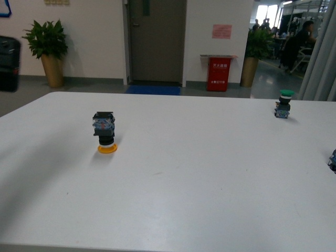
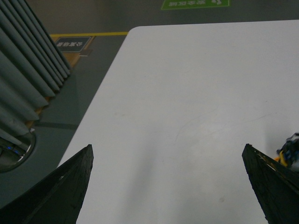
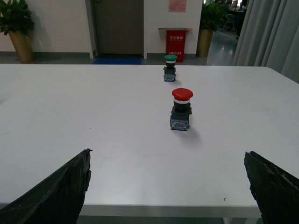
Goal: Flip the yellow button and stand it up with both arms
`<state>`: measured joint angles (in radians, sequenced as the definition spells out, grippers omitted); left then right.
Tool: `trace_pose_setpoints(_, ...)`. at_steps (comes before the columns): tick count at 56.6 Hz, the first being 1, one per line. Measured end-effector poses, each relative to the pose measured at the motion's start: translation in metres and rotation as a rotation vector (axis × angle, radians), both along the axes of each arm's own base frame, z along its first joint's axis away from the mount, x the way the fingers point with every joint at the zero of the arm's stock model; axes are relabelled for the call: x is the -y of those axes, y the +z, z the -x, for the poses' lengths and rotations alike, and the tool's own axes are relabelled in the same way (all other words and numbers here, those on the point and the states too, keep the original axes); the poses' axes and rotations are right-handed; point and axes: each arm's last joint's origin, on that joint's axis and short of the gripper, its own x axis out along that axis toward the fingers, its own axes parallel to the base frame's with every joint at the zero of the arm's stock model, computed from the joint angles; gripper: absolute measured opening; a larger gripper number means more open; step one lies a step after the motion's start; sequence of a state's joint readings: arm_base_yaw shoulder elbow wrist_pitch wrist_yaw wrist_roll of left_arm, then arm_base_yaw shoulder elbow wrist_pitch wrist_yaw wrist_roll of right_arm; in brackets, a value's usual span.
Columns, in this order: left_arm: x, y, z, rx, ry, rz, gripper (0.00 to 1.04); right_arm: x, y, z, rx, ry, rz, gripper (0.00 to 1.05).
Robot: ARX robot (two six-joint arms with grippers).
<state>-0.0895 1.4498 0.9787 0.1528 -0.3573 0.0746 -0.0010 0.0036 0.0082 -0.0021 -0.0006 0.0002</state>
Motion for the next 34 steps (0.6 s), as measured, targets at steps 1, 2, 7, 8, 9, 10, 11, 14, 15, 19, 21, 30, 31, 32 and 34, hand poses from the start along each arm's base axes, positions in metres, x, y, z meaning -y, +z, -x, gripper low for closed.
trace_pose_setpoints(1, 0.006, 0.002, -0.009, -0.013, -0.005, 0.005, 0.99, 0.0, 0.0, 0.0, 0.0, 0.0, 0.0, 0.98)
trace_pose_setpoints(2, 0.008, 0.003, -0.012, -0.018, -0.006, 0.007, 0.99, 0.0, 0.0, 0.0, 0.0, 0.001, 0.0, 0.98)
trace_pose_setpoints(7, 0.025, 0.004, -0.031, -0.056, -0.007, 0.033, 0.99, 0.0, 0.0, 0.0, 0.0, 0.0, 0.0, 0.98)
trace_pose_setpoints(8, 0.029, 0.004, -0.036, -0.066, -0.006, 0.038, 0.99, 0.0, 0.0, 0.0, 0.0, 0.0, 0.0, 0.98)
trace_pose_setpoints(9, 0.031, 0.003, -0.038, -0.069, -0.002, 0.044, 0.99, 0.0, 0.0, 0.0, 0.0, 0.0, 0.0, 0.98)
trace_pose_setpoints(10, 0.035, 0.003, -0.042, -0.079, -0.001, 0.048, 0.99, 0.0, 0.0, 0.0, 0.0, 0.0, 0.0, 0.98)
trace_pose_setpoints(11, 0.037, 0.002, -0.044, -0.085, 0.003, 0.05, 0.99, 0.0, 0.0, 0.0, 0.0, 0.0, 0.0, 0.98)
trace_pose_setpoints(14, 0.053, -0.006, -0.057, -0.128, 0.022, 0.076, 0.99, 0.0, 0.0, 0.0, 0.0, 0.0, 0.0, 0.98)
trace_pose_setpoints(15, 0.057, -0.008, -0.06, -0.138, 0.029, 0.083, 0.99, 0.0, 0.0, 0.0, 0.0, 0.0, 0.0, 0.98)
trace_pose_setpoints(19, 0.069, -0.018, -0.068, -0.171, 0.033, 0.099, 0.99, 0.0, 0.0, 0.0, 0.0, 0.0, 0.0, 0.98)
trace_pose_setpoints(21, 0.073, -0.022, -0.07, -0.181, 0.041, 0.104, 0.99, 0.0, 0.0, 0.0, 0.0, 0.0, 0.0, 0.98)
trace_pose_setpoints(30, 0.089, -0.033, -0.083, -0.207, 0.035, 0.126, 0.99, 0.0, 0.0, 0.0, 0.0, 0.0, 0.0, 0.98)
trace_pose_setpoints(31, 0.09, -0.033, -0.083, -0.206, 0.034, 0.129, 0.99, 0.0, 0.0, 0.0, 0.0, 0.0, 0.0, 0.98)
trace_pose_setpoints(32, 0.091, -0.034, -0.085, -0.207, 0.033, 0.132, 0.99, 0.0, 0.0, 0.0, 0.0, 0.0, 0.0, 0.98)
trace_pose_setpoints(34, 0.093, -0.034, -0.087, -0.208, 0.031, 0.135, 0.99, 0.0, 0.0, 0.0, 0.0, 0.0, 0.0, 0.98)
